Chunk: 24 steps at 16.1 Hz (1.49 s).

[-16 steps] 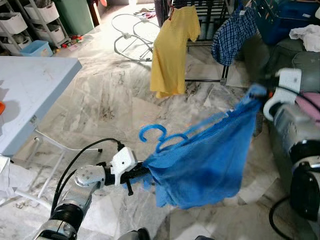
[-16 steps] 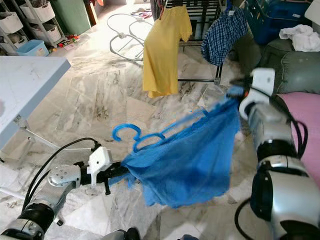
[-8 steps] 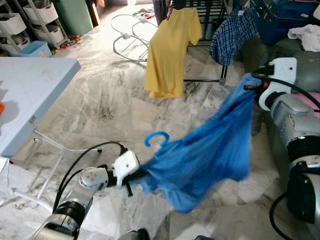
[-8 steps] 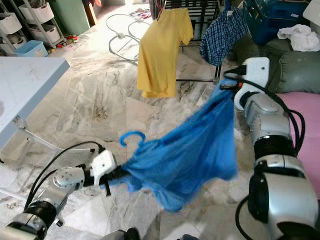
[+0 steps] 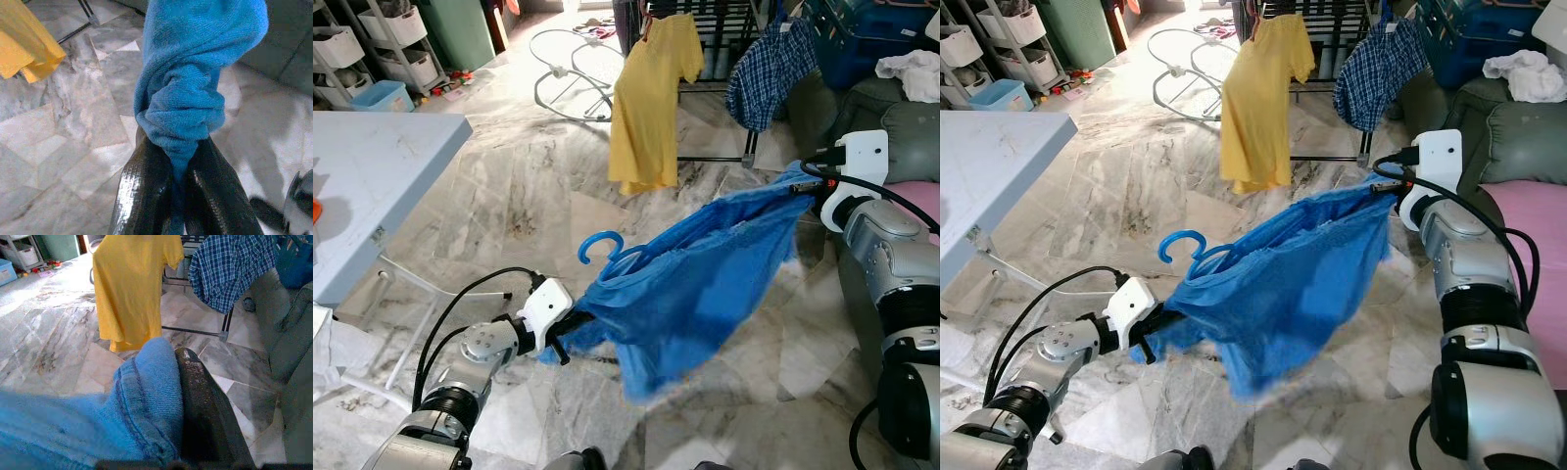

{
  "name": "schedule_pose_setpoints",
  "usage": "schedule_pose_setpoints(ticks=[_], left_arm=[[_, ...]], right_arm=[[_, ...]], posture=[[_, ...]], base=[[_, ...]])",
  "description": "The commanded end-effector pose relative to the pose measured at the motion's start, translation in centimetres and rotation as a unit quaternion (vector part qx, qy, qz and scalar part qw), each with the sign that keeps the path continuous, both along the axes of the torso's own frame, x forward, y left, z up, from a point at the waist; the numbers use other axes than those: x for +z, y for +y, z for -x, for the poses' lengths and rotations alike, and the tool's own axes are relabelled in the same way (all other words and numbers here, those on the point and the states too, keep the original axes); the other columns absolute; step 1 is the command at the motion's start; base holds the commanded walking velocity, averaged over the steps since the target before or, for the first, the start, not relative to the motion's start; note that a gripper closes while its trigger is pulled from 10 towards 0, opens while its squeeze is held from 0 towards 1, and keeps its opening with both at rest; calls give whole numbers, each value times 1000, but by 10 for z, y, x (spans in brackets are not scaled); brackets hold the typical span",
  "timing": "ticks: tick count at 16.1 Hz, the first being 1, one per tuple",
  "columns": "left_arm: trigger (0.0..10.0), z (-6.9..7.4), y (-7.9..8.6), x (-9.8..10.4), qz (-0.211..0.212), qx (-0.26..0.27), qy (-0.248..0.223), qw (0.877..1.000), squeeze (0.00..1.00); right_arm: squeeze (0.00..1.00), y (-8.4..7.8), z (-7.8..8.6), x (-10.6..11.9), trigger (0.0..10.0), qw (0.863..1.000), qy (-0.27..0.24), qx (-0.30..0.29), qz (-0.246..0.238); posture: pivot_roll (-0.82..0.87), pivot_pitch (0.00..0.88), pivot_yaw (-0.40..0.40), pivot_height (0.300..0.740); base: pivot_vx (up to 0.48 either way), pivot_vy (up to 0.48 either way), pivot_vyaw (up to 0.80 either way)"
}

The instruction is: Hang hanger

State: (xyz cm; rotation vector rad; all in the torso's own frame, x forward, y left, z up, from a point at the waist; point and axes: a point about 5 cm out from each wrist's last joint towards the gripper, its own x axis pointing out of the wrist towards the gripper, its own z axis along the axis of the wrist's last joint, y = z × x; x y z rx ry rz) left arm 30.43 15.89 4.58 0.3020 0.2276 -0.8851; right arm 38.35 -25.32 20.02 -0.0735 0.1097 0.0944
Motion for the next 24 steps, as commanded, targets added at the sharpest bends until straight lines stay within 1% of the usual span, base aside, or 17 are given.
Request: schedule_pose_setpoints(ticks=[1, 3, 5, 6, 7, 9, 12, 13, 15, 16, 17, 18, 19, 20, 22, 23, 24], left_arm=[[0, -3, 6, 5, 2, 7, -5, 1000, 0], [0, 1, 5, -3, -28, -2, 5, 1000, 0], [0, 5, -2, -13, -76, -8, 7, 997, 0], [0, 5, -7, -15, -78, -7, 11, 997, 0], [0, 4, -16, -16, -67, -4, 13, 998, 0], [0, 3, -32, -16, -55, -3, 11, 998, 0], [0, 0, -46, -15, -50, 0, 4, 999, 0], [0, -1, -48, -15, -49, 3, 4, 999, 0], [0, -1, -52, -15, -51, 7, 5, 999, 0], [0, -2, -53, -15, -52, 9, 6, 999, 0], [0, -2, -53, -15, -53, 10, 6, 999, 0], [0, -2, -53, -15, -55, 12, 6, 998, 0], [0, -3, -53, -15, -58, 19, 7, 998, 0], [0, -4, -52, -16, -59, 24, 9, 998, 0], [0, -9, -44, -15, -69, 51, 16, 996, 0], [0, -11, -39, -14, -71, 70, 19, 995, 0], [0, -14, -35, -13, -70, 83, 22, 994, 0]], right_arm=[[0, -1, 1, 1, 0, 1000, 1, -3, 5], [0, 5, 0, 5, 0, 1000, -7, 7, -6], [0, 28, -1, 7, 0, 999, -10, 44, -18], [0, 40, 0, 5, 0, 998, -8, 66, -24], [0, 60, 4, 1, 0, 994, -2, 103, -38], [0, 92, 17, -14, 0, 984, 20, 168, -53], [0, 120, 39, -36, 0, 971, 59, 227, -40], [0, 126, 44, -38, 0, 968, 62, 241, -41], [0, 143, 60, -40, 0, 953, 74, 292, -28], [0, 149, 67, -41, 4275, 946, 82, 313, -20], [0, 151, 73, -45, 10000, 938, 92, 333, -7], [698, 152, 76, -48, 10000, 934, 98, 343, 6], [1000, 149, 80, -53, 10000, 932, 107, 345, 29], [1000, 147, 81, -54, 10000, 931, 109, 346, 41], [1000, 132, 76, -56, 10000, 941, 99, 313, 86], [1000, 123, 71, -54, 10000, 951, 87, 282, 94], [1000, 115, 67, -53, 10000, 957, 77, 259, 108]], posture=[[-286, 108, 59, 740], [-294, 111, 59, 740], [-299, 114, 55, 740], [-300, 114, 53, 740], [-302, 113, 49, 740], [-303, 112, 41, 740], [-308, 109, 38, 740], [-312, 104, 38, 740], [-314, 100, 38, 740], [-316, 98, 38, 740], [-316, 96, 37, 740], [-316, 94, 37, 740], [-315, 94, 36, 740], [-315, 93, 34, 740], [-314, 91, 32, 740], [-315, 90, 33, 740], [-315, 89, 34, 740]], base=[[0, 0, 0], [0, 0, 0], [0, 0, 0], [0, 0, 0], [0, 0, 0], [0, 0, 0], [0, 0, 0], [0, 0, 0], [0, 0, 0], [0, 0, 0], [0, 0, 0], [0, 0, 0], [0, 0, 0], [0, 0, 0], [0, 0, 0], [0, 0, 0], [0, 0, 0]])
